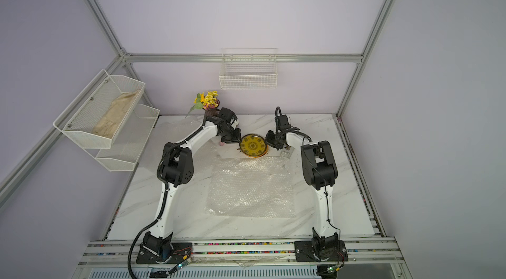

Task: Wrap dinner plates in bubble wrap
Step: Pick up the plate.

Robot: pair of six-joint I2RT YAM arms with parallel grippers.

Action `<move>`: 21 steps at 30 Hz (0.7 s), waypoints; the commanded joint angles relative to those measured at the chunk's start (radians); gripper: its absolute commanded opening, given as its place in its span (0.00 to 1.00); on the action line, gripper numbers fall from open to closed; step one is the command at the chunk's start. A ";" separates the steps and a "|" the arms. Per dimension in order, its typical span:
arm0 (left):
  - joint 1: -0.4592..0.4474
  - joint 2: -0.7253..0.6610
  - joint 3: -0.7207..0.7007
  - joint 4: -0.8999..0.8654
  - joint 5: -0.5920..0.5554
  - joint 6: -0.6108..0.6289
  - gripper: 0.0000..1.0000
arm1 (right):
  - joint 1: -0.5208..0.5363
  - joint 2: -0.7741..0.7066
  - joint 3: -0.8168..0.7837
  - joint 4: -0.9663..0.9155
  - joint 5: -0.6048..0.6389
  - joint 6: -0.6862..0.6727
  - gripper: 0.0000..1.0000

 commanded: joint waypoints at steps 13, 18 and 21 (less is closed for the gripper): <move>0.004 -0.014 0.101 -0.023 -0.005 -0.013 0.21 | 0.009 0.022 0.012 -0.020 -0.010 0.012 0.04; 0.004 -0.028 0.104 -0.032 -0.016 0.002 0.16 | 0.009 0.021 0.009 -0.017 -0.010 0.013 0.04; 0.003 -0.021 0.108 -0.033 -0.003 -0.002 0.16 | 0.009 0.022 0.008 -0.011 -0.011 0.016 0.04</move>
